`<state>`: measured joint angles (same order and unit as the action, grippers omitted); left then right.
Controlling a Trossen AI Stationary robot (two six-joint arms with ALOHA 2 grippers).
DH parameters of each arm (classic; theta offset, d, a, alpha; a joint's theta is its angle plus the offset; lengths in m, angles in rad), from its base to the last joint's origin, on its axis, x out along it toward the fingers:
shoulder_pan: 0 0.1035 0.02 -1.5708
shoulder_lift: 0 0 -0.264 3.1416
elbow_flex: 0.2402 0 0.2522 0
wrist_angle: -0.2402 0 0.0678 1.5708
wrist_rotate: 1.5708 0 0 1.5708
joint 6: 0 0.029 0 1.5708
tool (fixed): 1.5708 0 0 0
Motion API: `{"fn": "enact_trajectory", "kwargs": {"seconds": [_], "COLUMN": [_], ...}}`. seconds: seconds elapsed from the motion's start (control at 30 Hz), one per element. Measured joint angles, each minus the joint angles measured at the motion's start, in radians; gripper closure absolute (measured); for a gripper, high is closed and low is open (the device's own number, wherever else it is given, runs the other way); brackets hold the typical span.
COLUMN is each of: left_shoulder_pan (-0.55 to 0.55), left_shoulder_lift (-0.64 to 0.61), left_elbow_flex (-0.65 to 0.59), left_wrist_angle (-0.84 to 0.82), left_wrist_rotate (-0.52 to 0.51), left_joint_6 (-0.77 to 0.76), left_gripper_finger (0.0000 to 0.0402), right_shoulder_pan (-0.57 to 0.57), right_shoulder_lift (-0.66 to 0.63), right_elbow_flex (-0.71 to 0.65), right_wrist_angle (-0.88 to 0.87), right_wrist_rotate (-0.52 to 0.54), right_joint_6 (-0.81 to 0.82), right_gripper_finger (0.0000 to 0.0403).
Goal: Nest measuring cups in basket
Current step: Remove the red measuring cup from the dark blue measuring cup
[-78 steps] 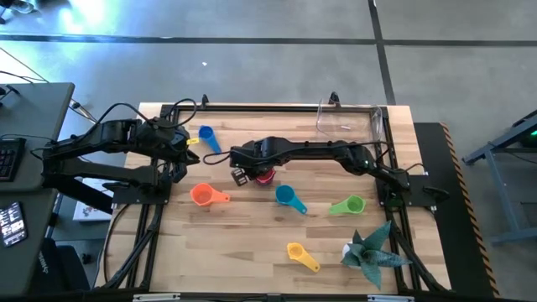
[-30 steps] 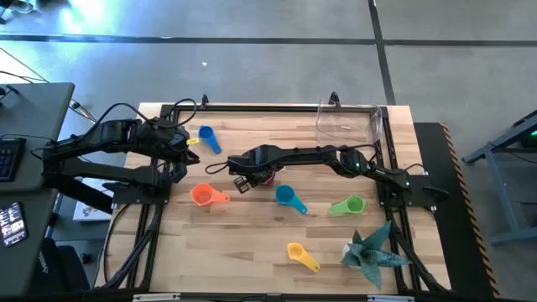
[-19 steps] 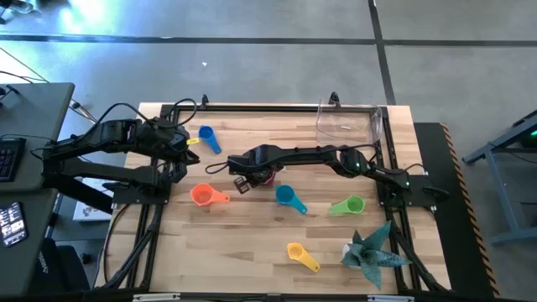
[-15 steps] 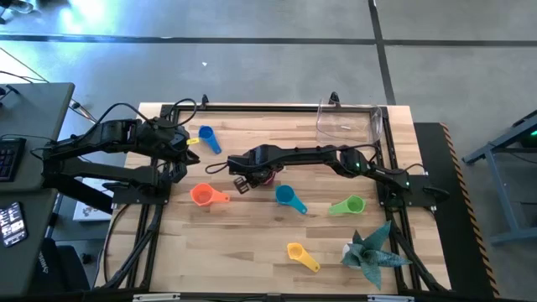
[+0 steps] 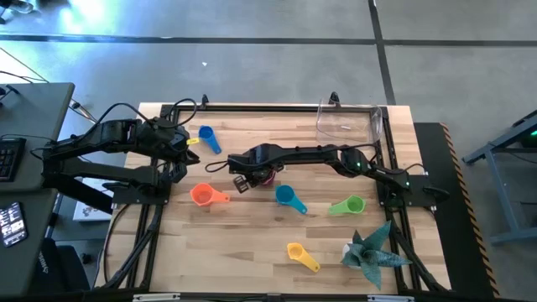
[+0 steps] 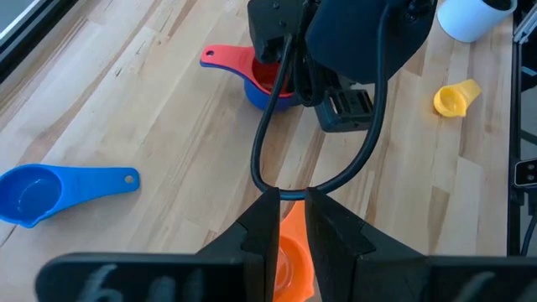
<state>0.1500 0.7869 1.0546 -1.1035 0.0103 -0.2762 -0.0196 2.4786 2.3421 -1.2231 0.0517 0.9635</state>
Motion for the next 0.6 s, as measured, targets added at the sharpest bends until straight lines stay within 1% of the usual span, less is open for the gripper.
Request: {"fn": "enact_trajectory", "kwargs": {"seconds": [0.17,0.27,0.37,0.53,0.6], "left_shoulder_pan": [0.000,0.000,0.000,0.000,0.000], "left_shoulder_lift": [0.000,0.000,0.000,0.000,0.000], "left_elbow_flex": [0.000,0.000,0.000,0.000,0.000], "left_wrist_angle": [0.000,0.000,0.000,0.000,0.000], "left_wrist_rotate": [0.000,0.000,0.000,0.000,-0.001], "left_joint_6": [0.000,0.000,0.000,0.001,0.004], "left_gripper_finger": [0.0353,0.0353,0.0353,0.0353,0.0353], "right_shoulder_pan": [0.000,0.000,0.000,-0.005,-0.007], "right_shoulder_lift": [0.000,0.000,-0.006,-0.025,-0.026], "right_elbow_flex": [0.000,0.000,0.000,0.000,0.000], "right_wrist_angle": [0.000,0.000,-0.004,-0.021,-0.030], "right_wrist_rotate": [-0.006,-0.012,-0.016,0.007,-0.002], "right_joint_6": [0.005,0.008,0.008,0.023,0.016], "right_gripper_finger": [0.0325,0.0332,0.0349,0.0381,0.0389]}}
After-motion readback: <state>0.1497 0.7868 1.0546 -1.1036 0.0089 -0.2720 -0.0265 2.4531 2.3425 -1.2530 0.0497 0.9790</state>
